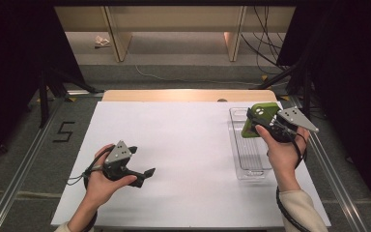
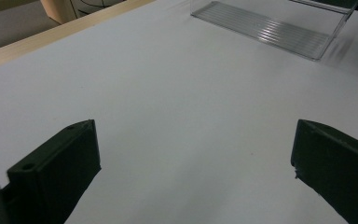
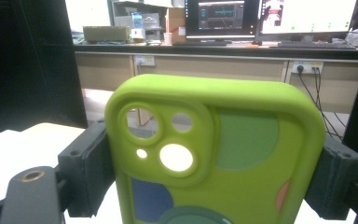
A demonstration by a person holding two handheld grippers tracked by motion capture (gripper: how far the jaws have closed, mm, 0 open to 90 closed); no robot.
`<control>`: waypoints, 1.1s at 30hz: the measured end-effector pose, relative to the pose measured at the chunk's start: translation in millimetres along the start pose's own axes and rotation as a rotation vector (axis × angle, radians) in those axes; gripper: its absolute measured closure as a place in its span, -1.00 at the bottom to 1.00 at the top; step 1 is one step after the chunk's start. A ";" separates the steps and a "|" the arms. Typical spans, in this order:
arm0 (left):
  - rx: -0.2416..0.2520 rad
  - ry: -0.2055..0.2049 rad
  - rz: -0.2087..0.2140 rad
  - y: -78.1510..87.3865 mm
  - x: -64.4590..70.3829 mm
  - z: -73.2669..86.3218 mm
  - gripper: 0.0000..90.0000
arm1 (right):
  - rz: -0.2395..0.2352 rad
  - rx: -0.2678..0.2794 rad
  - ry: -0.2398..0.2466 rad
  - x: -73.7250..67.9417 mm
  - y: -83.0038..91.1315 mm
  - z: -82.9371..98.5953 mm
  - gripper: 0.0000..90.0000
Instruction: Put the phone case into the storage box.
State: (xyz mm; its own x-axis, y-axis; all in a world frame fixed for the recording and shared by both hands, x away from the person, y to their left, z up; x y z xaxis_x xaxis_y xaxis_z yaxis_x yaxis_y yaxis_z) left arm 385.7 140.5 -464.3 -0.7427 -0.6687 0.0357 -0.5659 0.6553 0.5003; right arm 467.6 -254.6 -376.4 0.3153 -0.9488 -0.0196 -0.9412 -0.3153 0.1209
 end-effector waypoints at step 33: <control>-0.004 -0.001 0.002 -1.6 1.9 0.2 -0.98 | 0.021 -0.022 0.018 4.9 -20.8 -4.3 -0.60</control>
State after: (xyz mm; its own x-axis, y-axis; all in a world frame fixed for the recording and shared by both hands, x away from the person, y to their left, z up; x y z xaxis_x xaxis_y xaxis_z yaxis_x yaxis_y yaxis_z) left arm 385.1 138.3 -465.2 -0.7444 -0.6668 0.0359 -0.5627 0.6553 0.5039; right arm 489.3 -252.7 -374.8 0.2976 -0.9547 0.0007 -0.9450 -0.2944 0.1426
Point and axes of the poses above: each handheld gripper's, and its own axes: y roughly backward along the jaws, z roughly out of its underside, x roughly to its right, the point moved 6 cm from there along -y, roughly forward along the jaws
